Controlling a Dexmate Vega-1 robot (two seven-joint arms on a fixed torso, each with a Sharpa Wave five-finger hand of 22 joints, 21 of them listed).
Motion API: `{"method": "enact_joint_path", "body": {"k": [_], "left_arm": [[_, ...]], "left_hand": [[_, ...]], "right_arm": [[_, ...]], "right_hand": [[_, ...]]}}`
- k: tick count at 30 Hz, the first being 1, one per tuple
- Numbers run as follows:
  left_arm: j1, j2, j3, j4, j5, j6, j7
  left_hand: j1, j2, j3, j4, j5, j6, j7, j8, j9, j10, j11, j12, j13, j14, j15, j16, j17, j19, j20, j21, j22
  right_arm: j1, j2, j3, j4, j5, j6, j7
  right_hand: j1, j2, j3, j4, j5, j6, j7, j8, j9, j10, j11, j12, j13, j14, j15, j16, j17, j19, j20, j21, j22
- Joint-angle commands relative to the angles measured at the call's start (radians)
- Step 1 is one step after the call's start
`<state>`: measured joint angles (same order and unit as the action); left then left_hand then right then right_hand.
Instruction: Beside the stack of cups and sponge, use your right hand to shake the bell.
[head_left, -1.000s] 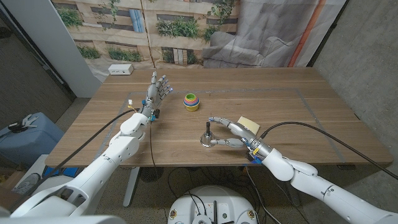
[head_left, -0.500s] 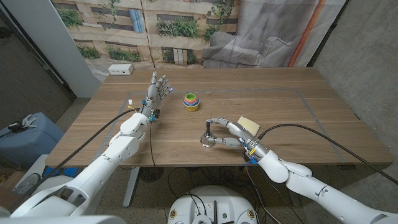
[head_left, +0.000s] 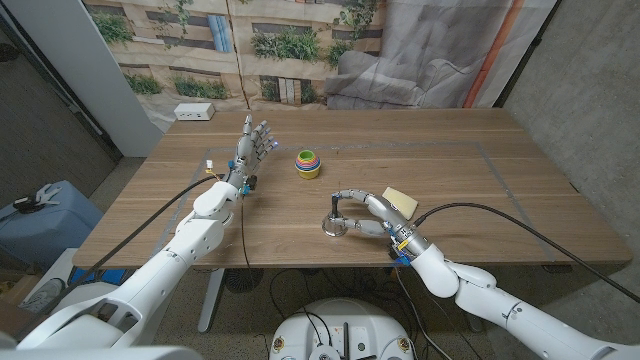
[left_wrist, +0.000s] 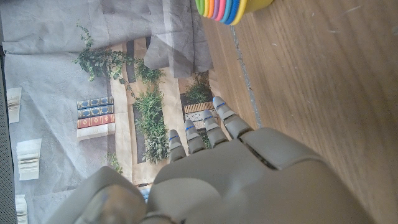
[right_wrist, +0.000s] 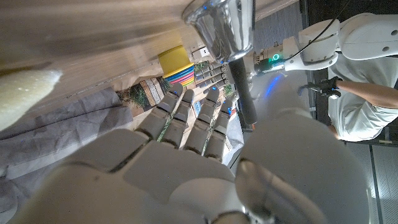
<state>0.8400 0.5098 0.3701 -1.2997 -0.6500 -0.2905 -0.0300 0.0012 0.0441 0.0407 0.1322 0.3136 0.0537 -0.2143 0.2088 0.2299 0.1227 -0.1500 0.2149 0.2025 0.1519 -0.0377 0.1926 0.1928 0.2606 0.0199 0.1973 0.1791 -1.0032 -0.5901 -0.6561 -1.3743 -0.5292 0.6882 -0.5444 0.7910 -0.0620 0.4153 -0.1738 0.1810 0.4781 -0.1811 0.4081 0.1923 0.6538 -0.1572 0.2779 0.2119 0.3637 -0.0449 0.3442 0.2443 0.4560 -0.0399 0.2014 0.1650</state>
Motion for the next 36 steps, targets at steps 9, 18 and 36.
{"method": "enact_joint_path", "body": {"k": [9, 18, 36], "left_arm": [[0.000, 0.000, 0.000, 0.001, 0.000, 0.000, -0.001], [0.000, 0.000, 0.000, 0.001, 0.000, 0.000, 0.000], [0.000, 0.000, 0.000, 0.001, 0.000, 0.000, -0.001]], "left_hand": [[0.001, 0.009, 0.001, 0.007, 0.007, 0.002, -0.008, 0.006, 0.004, 0.003, -0.006, 0.006, 0.005, 0.011, -0.096, 0.006, 0.005, 0.008, 0.002, 0.007, 0.006], [0.001, 0.009, 0.001, 0.007, 0.007, 0.002, -0.008, 0.006, 0.004, 0.004, -0.006, 0.006, 0.005, 0.011, -0.097, 0.006, 0.005, 0.008, 0.001, 0.007, 0.006], [0.001, 0.009, 0.001, 0.007, 0.007, 0.002, -0.008, 0.006, 0.004, 0.003, -0.006, 0.006, 0.005, 0.011, -0.096, 0.006, 0.005, 0.008, 0.001, 0.007, 0.006]], "right_arm": [[0.008, 0.018, -0.021, 0.012, -0.002, -0.031, -0.065], [0.016, 0.017, -0.028, 0.008, 0.006, -0.036, -0.060], [0.030, 0.031, -0.040, 0.008, 0.018, -0.045, -0.051]], "right_hand": [[0.008, 0.019, -0.016, 0.016, -0.004, 0.082, -0.005, 0.024, 0.001, 0.102, -0.036, 0.018, 0.001, 0.062, -0.138, 0.039, 0.011, 0.042, 0.000, 0.006, 0.007], [0.011, 0.036, -0.033, 0.020, -0.006, 0.154, 0.001, 0.042, 0.000, 0.191, -0.052, 0.026, 0.000, 0.101, -0.149, 0.070, 0.021, 0.060, -0.007, 0.005, 0.008], [0.032, 0.059, -0.048, 0.014, -0.005, 0.258, -0.008, 0.069, 0.000, 0.275, -0.057, 0.029, 0.001, 0.146, -0.159, 0.111, 0.038, 0.072, -0.015, 0.002, 0.008]]}}
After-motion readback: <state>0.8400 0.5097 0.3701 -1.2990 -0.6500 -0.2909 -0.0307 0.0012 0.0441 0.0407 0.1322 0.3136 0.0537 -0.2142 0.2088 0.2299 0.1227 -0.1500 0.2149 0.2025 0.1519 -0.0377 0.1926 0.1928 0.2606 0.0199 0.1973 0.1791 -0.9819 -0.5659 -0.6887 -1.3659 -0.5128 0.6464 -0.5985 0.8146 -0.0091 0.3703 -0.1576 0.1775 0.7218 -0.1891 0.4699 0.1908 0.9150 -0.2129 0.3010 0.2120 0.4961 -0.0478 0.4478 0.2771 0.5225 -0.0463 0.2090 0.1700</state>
